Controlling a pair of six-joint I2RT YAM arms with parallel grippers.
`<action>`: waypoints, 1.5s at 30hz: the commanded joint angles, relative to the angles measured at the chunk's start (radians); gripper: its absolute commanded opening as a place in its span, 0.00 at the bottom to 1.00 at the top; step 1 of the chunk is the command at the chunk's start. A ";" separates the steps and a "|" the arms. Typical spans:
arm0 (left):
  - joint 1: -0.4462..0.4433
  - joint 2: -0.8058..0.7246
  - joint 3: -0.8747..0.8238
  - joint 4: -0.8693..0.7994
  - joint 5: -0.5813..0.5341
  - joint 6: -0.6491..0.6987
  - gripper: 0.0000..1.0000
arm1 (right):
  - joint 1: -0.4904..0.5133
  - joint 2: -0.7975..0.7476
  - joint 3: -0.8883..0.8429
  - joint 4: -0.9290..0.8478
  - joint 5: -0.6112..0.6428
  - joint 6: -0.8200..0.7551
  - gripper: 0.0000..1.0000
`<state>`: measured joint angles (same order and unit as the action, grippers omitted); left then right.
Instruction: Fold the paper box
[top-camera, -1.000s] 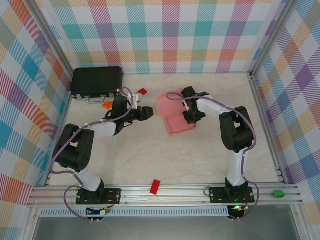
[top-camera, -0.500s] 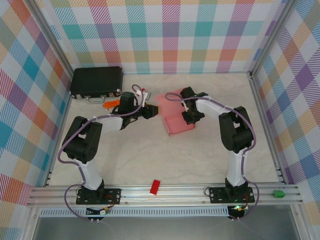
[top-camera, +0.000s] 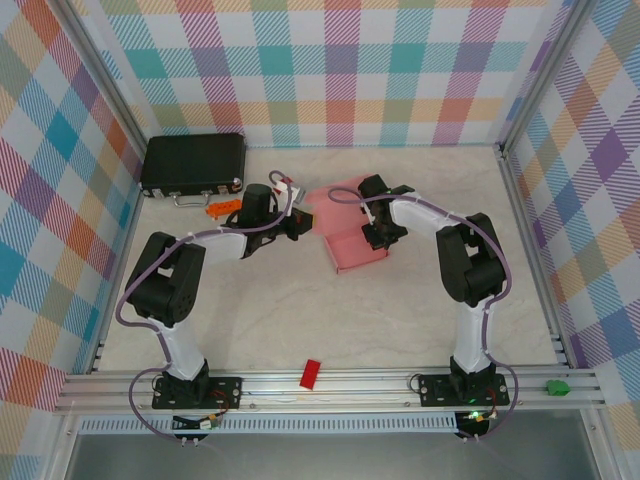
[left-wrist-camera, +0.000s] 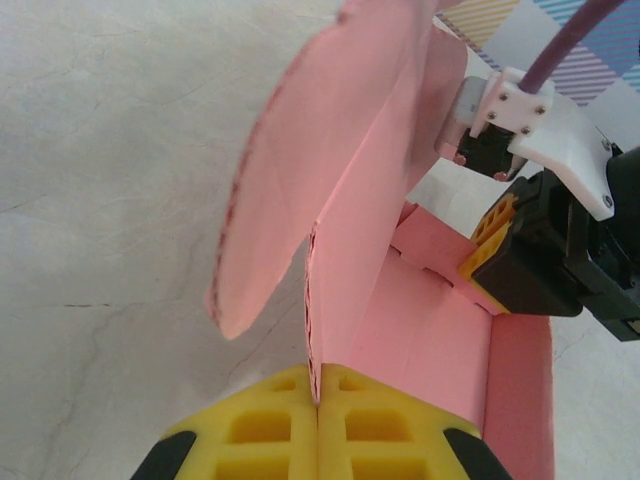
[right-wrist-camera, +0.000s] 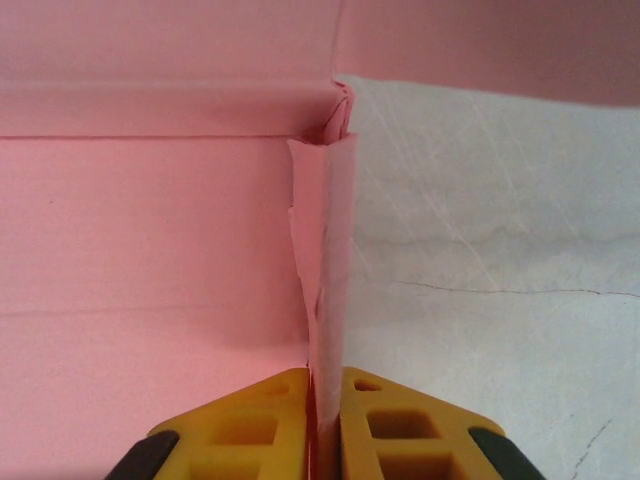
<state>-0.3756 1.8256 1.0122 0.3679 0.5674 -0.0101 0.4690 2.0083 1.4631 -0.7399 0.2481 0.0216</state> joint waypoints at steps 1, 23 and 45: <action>-0.013 -0.028 0.021 -0.108 -0.014 0.069 0.02 | 0.011 0.021 -0.008 -0.034 -0.018 -0.003 0.13; -0.016 -0.032 0.017 -0.086 -0.021 0.054 0.00 | 0.043 0.105 0.009 -0.094 0.112 -0.008 0.15; -0.016 -0.039 0.020 -0.093 -0.009 0.066 0.00 | 0.044 0.054 0.021 -0.067 0.011 0.066 0.27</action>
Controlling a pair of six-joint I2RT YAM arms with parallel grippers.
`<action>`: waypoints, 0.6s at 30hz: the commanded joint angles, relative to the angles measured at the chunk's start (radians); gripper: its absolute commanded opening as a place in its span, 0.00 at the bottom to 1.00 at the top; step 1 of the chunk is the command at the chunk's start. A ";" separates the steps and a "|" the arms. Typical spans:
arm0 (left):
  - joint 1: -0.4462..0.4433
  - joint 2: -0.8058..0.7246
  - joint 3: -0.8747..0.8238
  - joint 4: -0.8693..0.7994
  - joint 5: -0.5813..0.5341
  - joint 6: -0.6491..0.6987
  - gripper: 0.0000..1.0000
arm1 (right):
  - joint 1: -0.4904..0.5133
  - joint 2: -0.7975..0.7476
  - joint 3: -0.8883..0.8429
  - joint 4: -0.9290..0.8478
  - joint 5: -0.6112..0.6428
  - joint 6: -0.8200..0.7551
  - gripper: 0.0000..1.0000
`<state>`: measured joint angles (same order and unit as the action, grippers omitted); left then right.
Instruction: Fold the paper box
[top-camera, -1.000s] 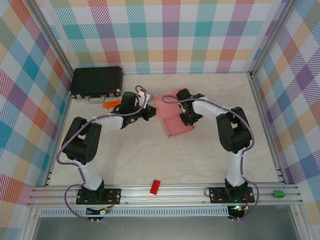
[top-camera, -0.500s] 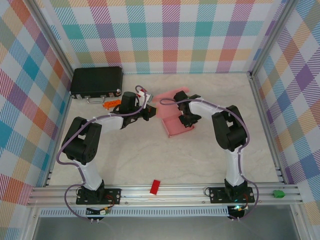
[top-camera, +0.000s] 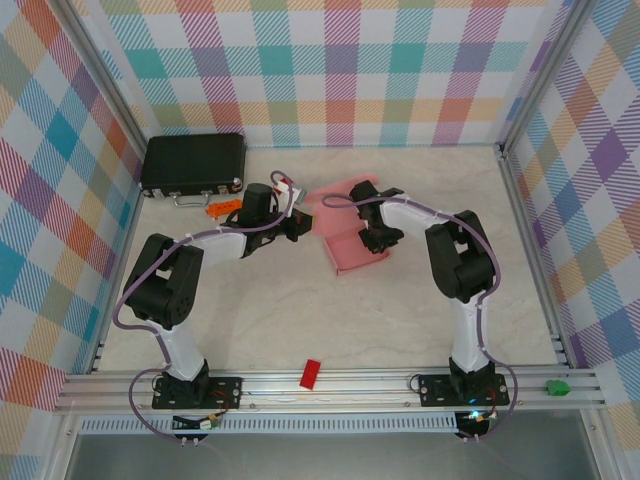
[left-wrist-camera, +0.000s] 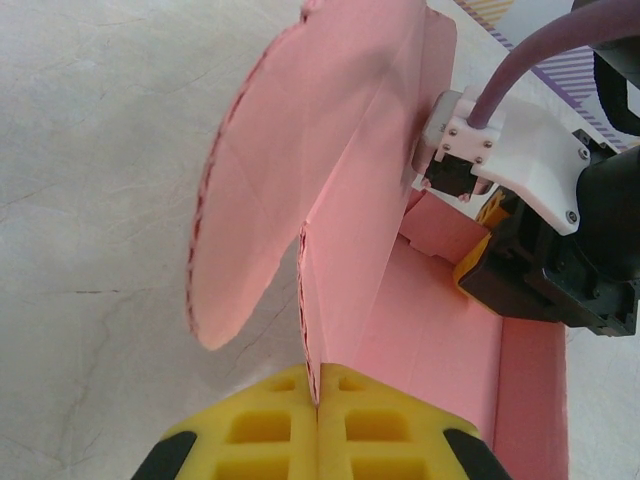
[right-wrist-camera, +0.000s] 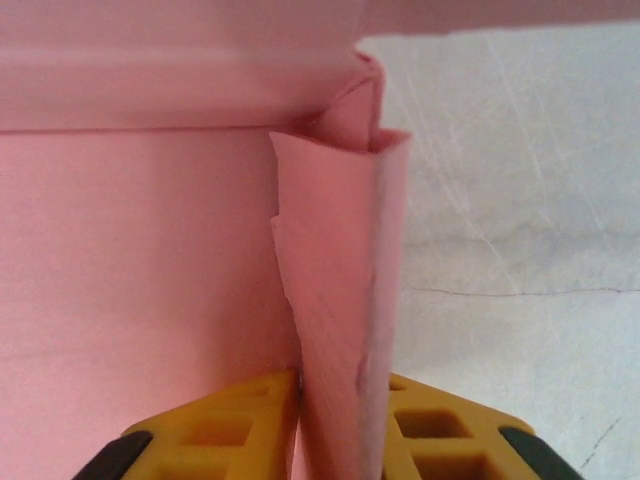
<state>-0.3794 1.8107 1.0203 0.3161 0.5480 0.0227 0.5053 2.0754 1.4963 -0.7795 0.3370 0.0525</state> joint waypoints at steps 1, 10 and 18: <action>-0.012 -0.025 0.012 -0.043 0.012 0.035 0.00 | 0.006 -0.017 -0.013 -0.022 -0.080 0.039 0.27; -0.012 -0.033 0.004 -0.043 0.015 0.052 0.00 | -0.007 -0.060 -0.011 0.007 -0.129 0.070 0.32; -0.012 -0.033 0.001 -0.040 0.020 0.052 0.00 | -0.010 -0.092 -0.019 0.025 -0.116 0.090 0.32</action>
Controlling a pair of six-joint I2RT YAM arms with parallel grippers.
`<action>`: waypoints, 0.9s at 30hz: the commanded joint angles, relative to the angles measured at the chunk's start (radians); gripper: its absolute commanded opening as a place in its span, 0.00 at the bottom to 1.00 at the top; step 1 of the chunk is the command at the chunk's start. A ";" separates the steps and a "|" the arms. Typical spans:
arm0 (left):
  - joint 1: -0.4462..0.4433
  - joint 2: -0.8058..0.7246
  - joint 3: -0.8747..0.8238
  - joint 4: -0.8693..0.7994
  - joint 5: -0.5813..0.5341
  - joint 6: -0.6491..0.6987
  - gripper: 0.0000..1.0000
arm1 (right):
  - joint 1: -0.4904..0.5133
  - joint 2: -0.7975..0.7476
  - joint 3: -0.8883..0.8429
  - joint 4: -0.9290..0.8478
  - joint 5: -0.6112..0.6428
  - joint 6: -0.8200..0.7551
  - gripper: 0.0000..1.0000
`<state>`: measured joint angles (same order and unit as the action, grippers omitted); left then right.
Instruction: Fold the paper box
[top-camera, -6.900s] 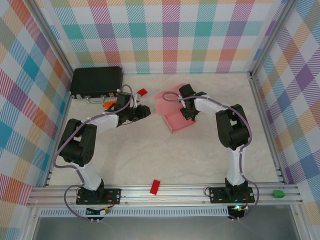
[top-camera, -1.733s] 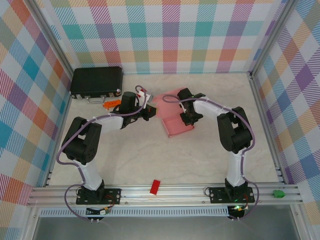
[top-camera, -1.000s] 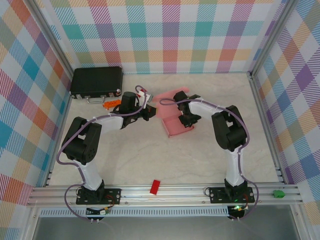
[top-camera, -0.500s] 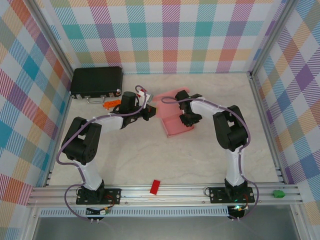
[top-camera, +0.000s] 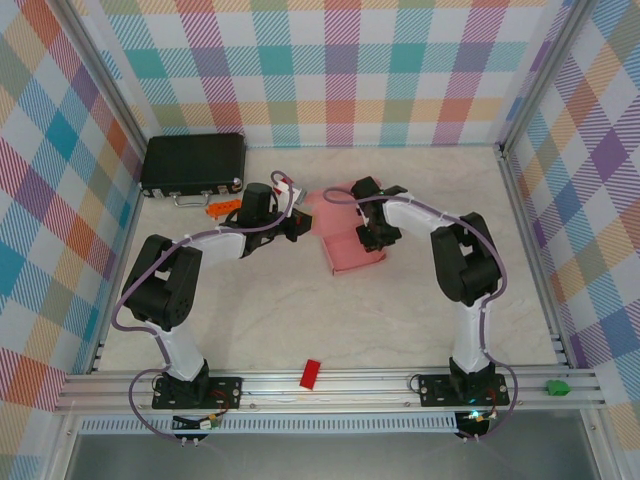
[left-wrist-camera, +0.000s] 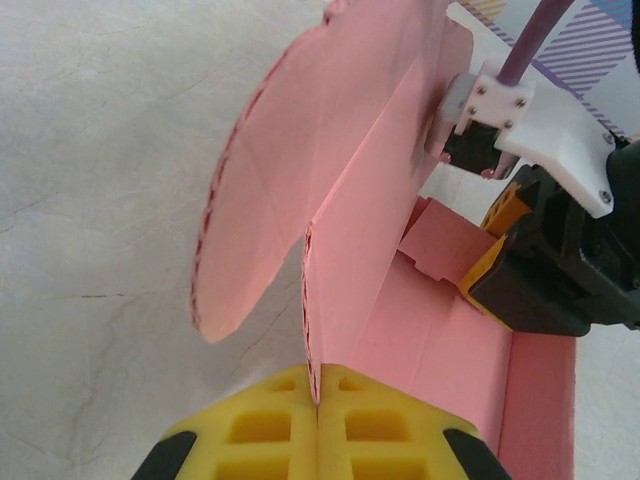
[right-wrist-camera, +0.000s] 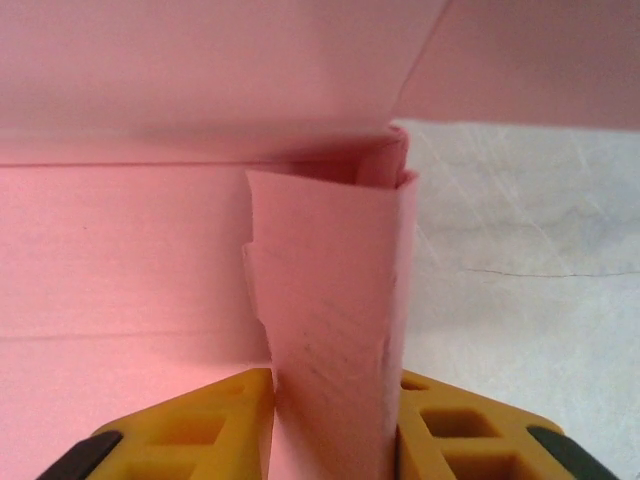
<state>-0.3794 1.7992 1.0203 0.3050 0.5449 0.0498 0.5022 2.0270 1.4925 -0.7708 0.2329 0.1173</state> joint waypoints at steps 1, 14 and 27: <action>-0.012 -0.021 0.001 -0.029 0.024 0.026 0.00 | -0.007 -0.049 -0.018 0.018 -0.009 0.026 0.32; -0.012 -0.021 0.006 -0.029 0.022 0.025 0.00 | -0.027 -0.057 -0.064 -0.035 -0.066 -0.039 0.27; -0.012 -0.015 0.011 -0.029 0.024 0.023 0.00 | -0.028 -0.051 -0.076 -0.052 0.003 -0.036 0.18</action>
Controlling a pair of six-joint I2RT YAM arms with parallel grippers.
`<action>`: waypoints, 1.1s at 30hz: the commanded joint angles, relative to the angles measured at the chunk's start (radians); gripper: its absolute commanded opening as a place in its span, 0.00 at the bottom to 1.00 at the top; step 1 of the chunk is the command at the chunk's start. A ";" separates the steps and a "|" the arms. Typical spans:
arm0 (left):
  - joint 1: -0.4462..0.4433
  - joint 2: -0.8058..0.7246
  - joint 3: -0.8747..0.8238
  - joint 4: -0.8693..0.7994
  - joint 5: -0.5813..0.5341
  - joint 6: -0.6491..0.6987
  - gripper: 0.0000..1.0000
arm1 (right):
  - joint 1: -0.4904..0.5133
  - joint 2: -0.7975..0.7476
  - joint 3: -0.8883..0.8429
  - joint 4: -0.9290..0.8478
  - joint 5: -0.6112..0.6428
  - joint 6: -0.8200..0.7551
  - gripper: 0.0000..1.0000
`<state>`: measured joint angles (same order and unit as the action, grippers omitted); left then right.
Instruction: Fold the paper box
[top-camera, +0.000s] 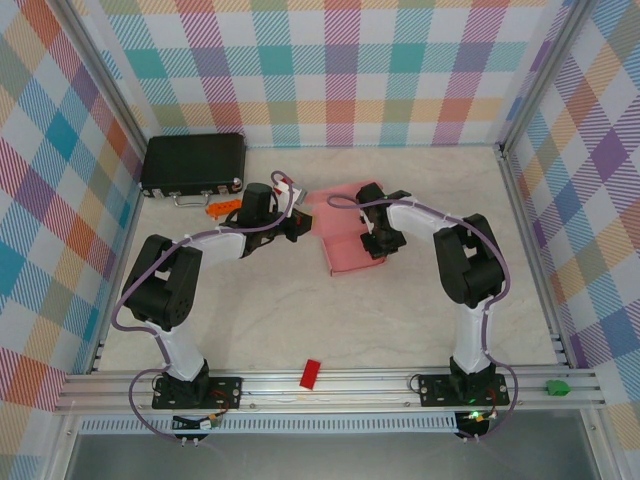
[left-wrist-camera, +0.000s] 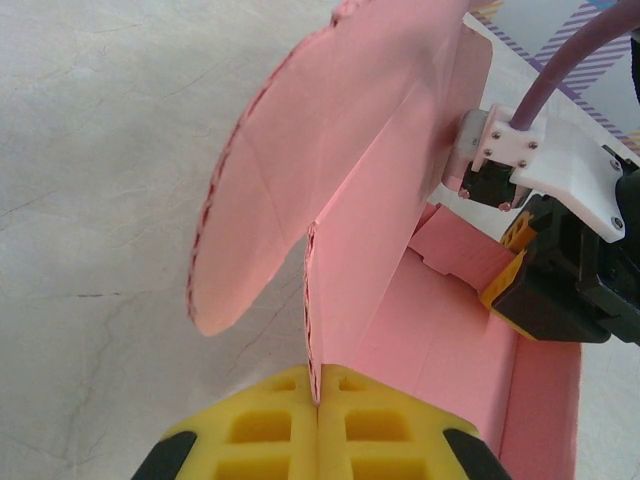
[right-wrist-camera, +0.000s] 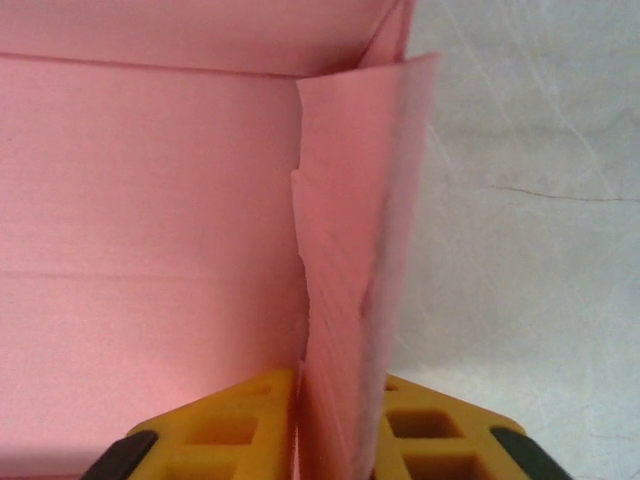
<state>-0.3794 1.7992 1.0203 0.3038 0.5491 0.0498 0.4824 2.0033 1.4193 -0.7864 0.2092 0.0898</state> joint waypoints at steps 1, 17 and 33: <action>-0.012 -0.015 0.011 -0.029 0.021 0.023 0.00 | -0.007 -0.021 -0.004 -0.036 0.032 -0.009 0.15; -0.012 -0.003 0.025 -0.037 0.030 0.018 0.00 | 0.022 0.061 -0.019 -0.080 0.125 0.028 0.08; -0.012 -0.004 0.027 -0.038 0.034 0.023 0.00 | 0.025 -0.005 0.013 -0.064 0.074 0.047 0.20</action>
<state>-0.3843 1.7996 1.0256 0.2825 0.5674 0.0498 0.5110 2.0243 1.4288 -0.8082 0.3103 0.1246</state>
